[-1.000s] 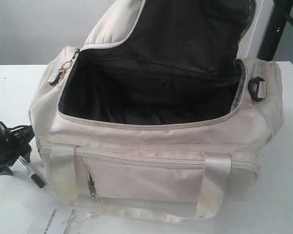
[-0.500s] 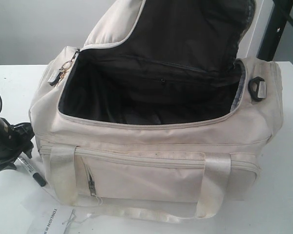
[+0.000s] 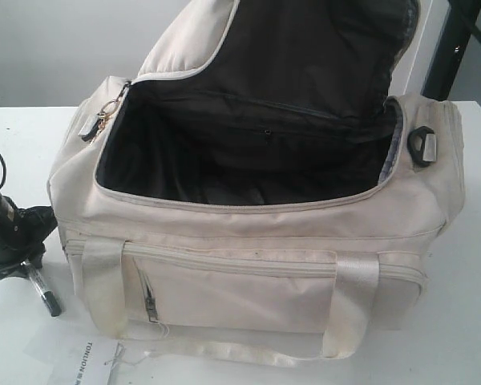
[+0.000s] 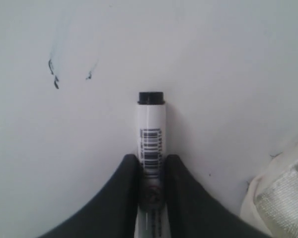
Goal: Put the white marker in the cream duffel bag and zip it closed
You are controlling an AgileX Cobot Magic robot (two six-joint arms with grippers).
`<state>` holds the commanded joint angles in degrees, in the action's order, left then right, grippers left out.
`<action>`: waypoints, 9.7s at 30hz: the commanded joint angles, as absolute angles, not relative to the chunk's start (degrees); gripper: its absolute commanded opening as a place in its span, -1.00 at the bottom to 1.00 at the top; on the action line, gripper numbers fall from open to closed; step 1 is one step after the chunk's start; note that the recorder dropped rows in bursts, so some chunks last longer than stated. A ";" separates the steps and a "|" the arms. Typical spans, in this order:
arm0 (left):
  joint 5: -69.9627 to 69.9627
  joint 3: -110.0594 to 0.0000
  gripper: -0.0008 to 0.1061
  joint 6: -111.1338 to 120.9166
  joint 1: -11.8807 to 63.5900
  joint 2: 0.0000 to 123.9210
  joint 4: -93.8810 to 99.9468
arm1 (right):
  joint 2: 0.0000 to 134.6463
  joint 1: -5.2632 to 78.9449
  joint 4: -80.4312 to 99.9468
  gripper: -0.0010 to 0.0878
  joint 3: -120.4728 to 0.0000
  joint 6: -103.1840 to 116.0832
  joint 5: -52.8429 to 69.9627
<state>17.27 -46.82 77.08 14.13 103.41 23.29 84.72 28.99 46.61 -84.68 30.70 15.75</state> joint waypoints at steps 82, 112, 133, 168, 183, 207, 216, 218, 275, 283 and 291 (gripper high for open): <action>-45.77 -46.71 -0.99 53.88 26.38 62.01 43.43 | 84.72 28.99 46.61 -0.98 -84.68 30.70 15.75; -53.10 -46.71 -0.35 46.69 29.38 75.14 36.38 | 84.72 28.99 46.61 -0.98 -84.68 30.70 15.75; -41.68 -46.71 -0.62 47.93 29.28 69.91 38.61 | 84.72 28.99 46.61 -0.98 -84.68 30.70 15.75; 53.81 -60.24 -0.99 10.34 29.28 63.51 19.62 | 84.72 28.99 46.49 -0.98 -84.68 31.74 15.75; 46.45 -69.45 -0.67 -0.42 7.33 74.14 -5.74 | 84.72 28.99 46.49 -0.98 -84.68 31.74 15.75; 36.36 -82.65 0.05 -16.94 5.17 96.40 -32.96 | 84.72 28.99 46.49 -0.98 -84.68 31.74 15.75; 37.29 -83.16 0.03 -17.28 5.17 99.18 -33.40 | 84.72 28.99 46.49 -0.98 -84.68 31.74 15.75; 37.18 -83.16 -0.07 -18.45 5.17 99.26 -33.40 | 84.72 28.99 46.49 -0.98 -84.68 31.74 15.75; 37.26 -83.16 -0.98 -29.79 5.27 99.38 -37.24 | 83.96 30.96 -29.51 0.50 -85.00 -37.81 69.06; 37.29 -83.16 -0.98 -29.95 5.27 99.38 -37.24 | 83.09 33.22 -57.78 0.31 -86.62 -57.16 68.04; 37.30 -83.16 -0.98 -30.05 5.27 99.38 -37.24 | 89.16 38.66 -59.42 -0.64 -86.62 -67.82 48.97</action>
<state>37.30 -83.16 -30.05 5.27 99.38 -37.24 89.16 38.66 -59.42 -86.62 -67.82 48.97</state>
